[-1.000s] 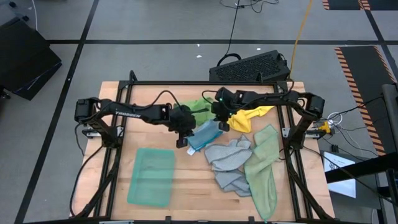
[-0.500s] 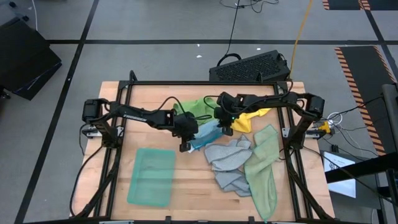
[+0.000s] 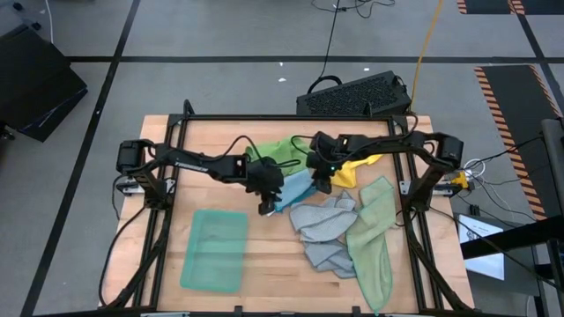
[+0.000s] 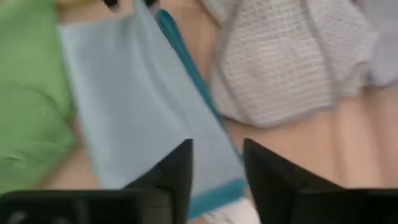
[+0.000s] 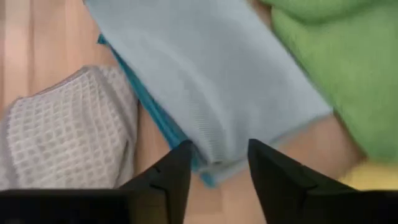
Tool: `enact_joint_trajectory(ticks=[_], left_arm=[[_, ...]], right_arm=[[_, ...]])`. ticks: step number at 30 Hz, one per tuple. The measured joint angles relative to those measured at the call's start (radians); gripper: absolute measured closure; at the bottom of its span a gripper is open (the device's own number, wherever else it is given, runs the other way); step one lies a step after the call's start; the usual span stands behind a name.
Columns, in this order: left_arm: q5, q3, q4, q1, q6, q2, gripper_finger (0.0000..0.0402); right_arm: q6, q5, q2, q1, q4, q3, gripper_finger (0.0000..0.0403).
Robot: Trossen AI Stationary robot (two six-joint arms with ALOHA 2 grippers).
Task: Fold microfiber towels
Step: Fold the blue microfiber cloth
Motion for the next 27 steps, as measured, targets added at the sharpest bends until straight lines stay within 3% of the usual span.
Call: enact_joint_trajectory(ticks=[3,8,16,22,27], left_arm=[[0.062,0.018,-0.051,0.005,-0.096,-0.018,0.0199],[0.031,0.025,-0.072,0.038,-0.205,-0.067,0.0158],[-0.069,-0.001,-0.059,0.127,-0.252,-0.018,0.0154],[-0.003,-0.003,-0.096,0.174,-0.338,0.074,0.0153],[-0.001,-0.001,-0.077,0.169,-0.320,0.127,0.0153]], right_arm=[[0.040,0.002,-0.032,0.000,-0.060,0.000,0.0225],[0.181,-0.015,-0.090,0.004,-0.100,0.000,0.0213],[0.373,-0.020,-0.121,0.052,0.099,0.000,0.0232],[0.500,0.062,-0.114,0.061,0.131,0.000,0.0241],[0.497,0.078,-0.114,0.061,0.114,0.000,0.0242]])
